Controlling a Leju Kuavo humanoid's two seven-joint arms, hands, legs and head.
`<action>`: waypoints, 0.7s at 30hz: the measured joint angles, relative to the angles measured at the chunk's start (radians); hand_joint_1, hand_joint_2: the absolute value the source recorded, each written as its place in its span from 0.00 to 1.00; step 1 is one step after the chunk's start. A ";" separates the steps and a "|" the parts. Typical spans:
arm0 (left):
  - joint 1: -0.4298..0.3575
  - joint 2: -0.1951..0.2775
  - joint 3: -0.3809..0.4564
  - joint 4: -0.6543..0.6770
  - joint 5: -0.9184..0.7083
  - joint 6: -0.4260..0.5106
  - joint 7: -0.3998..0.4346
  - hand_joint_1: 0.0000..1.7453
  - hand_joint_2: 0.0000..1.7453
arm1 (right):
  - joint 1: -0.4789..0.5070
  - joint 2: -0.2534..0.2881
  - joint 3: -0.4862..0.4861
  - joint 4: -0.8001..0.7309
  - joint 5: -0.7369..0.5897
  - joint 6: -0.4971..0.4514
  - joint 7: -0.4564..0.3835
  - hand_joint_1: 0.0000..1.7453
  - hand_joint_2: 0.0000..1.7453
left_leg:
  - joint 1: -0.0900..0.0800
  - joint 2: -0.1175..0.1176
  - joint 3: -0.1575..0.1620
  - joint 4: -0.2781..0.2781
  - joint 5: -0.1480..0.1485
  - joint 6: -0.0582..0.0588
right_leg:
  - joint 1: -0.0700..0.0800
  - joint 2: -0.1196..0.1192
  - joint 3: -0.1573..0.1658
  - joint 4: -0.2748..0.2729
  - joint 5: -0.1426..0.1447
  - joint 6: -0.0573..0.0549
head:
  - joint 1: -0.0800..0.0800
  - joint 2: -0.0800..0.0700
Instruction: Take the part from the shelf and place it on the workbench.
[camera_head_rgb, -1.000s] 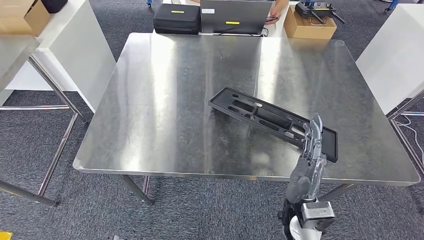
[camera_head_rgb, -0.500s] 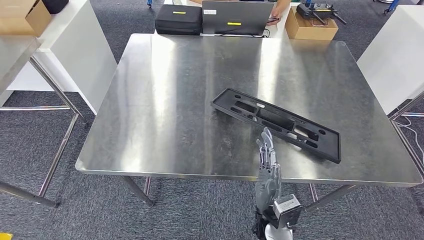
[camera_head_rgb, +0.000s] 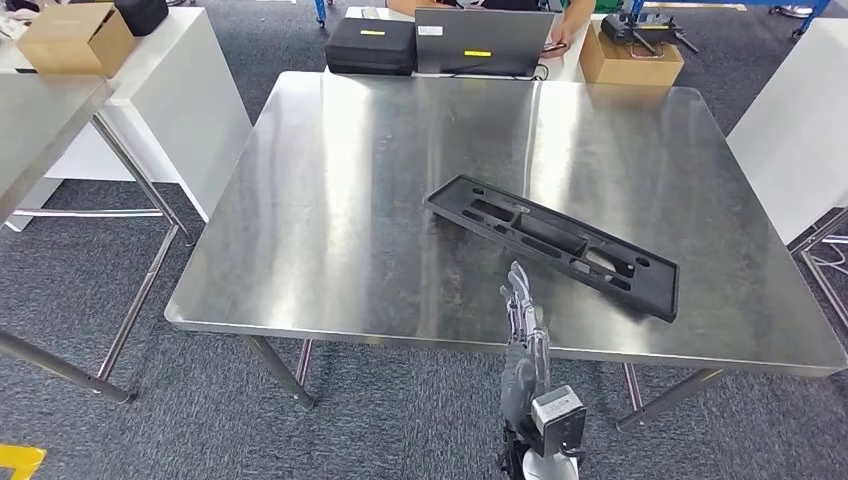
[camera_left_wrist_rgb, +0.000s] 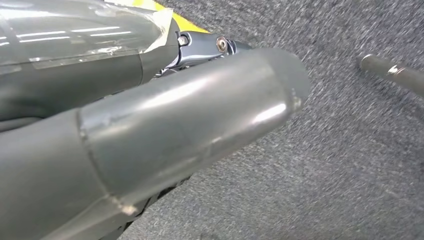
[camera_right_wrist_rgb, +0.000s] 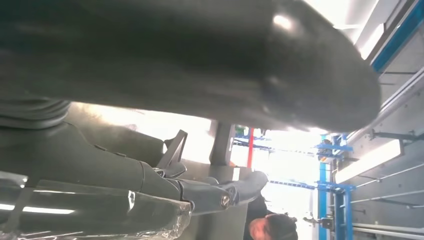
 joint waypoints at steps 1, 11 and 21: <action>0.001 0.001 0.000 0.000 -0.003 0.002 0.001 0.00 0.00 | 0.000 0.002 0.000 0.001 0.000 0.000 0.000 0.00 0.00 | 0.003 0.002 -0.005 0.005 -0.009 -0.005 | -0.003 -0.003 -0.004 -0.001 0.006 -0.010 | -0.001 0.000; 0.002 0.002 0.004 0.000 -0.007 -0.001 -0.008 0.00 0.00 | 0.000 0.013 -0.002 0.018 0.002 0.010 0.000 0.00 0.00 | 0.010 0.029 0.111 0.073 -0.160 -0.020 | 0.004 -0.025 -0.077 0.014 0.070 -0.024 | -0.005 0.000; -0.003 0.003 0.009 0.001 -0.020 -0.003 0.003 0.00 0.00 | -0.001 0.016 -0.004 0.020 0.012 0.012 0.000 0.00 0.00 | 0.001 0.033 0.088 -0.015 -0.076 0.046 | 0.005 -0.014 -0.175 0.236 -0.073 -0.002 | 0.002 0.000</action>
